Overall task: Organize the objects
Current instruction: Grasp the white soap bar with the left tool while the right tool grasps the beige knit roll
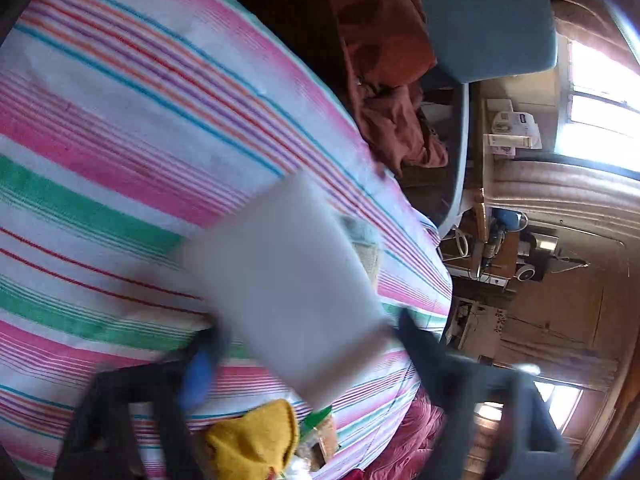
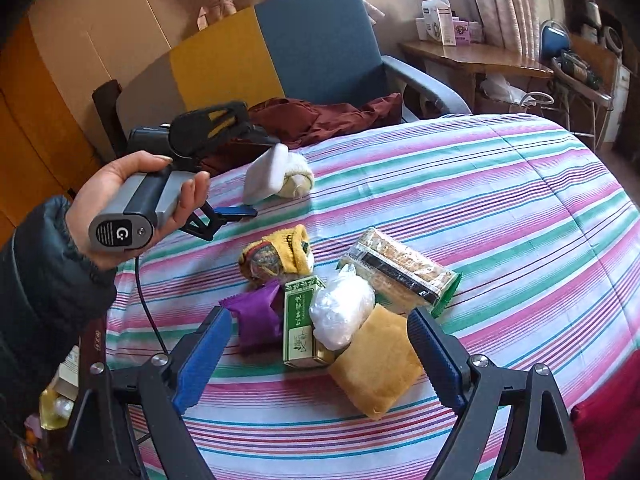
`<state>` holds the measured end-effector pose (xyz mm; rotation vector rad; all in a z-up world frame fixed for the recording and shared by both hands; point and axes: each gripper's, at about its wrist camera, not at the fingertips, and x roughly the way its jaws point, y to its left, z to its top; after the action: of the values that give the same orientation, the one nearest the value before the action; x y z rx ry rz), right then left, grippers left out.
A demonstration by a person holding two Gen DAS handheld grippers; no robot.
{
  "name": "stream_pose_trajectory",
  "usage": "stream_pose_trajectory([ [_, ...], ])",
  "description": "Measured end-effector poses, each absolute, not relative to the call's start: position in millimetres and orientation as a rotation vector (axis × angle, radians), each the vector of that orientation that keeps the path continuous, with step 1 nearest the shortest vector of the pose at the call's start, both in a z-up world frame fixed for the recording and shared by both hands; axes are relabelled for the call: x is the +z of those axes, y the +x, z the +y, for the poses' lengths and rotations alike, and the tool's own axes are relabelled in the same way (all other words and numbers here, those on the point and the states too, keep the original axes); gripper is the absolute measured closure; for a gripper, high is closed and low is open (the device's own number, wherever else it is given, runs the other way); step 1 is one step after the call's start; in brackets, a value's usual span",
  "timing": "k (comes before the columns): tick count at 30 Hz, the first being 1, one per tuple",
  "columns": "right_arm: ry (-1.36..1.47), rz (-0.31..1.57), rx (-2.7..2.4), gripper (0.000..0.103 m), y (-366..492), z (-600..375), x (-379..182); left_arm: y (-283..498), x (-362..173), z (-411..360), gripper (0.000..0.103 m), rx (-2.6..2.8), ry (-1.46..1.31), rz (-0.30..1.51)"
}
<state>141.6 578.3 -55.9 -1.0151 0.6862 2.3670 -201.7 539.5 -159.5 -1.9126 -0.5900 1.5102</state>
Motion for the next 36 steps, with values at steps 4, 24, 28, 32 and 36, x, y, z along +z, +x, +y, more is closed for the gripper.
stream_pose_trajectory([
  [4, -1.004, 0.684, 2.359, 0.013, 142.6, 579.1, -52.6, -198.4, -147.4, 526.3, 0.058, 1.521, -1.800, -0.491],
  [24, -1.276, 0.394, 2.383, 0.015, -51.7, 645.9, -61.2, -194.0, -126.9, 415.1, 0.051, 1.607, -1.588, 0.145],
  [28, -1.363, 0.384, 2.349, 0.015, -87.2, 659.5, -84.5, -189.5, -115.1, 407.2, 0.029, 1.685, -1.490, 0.238],
  [32, -1.416, 0.395, 2.321, 0.017, -110.7, 669.8, -103.5, -190.8, -112.3, 411.4, 0.021, 1.698, -1.471, 0.192],
  [36, -1.500, 0.353, 2.283, 0.046, -121.0, 668.3, -120.0, -193.2, -113.8, 424.2, 0.020, 1.745, -1.497, 0.166],
])
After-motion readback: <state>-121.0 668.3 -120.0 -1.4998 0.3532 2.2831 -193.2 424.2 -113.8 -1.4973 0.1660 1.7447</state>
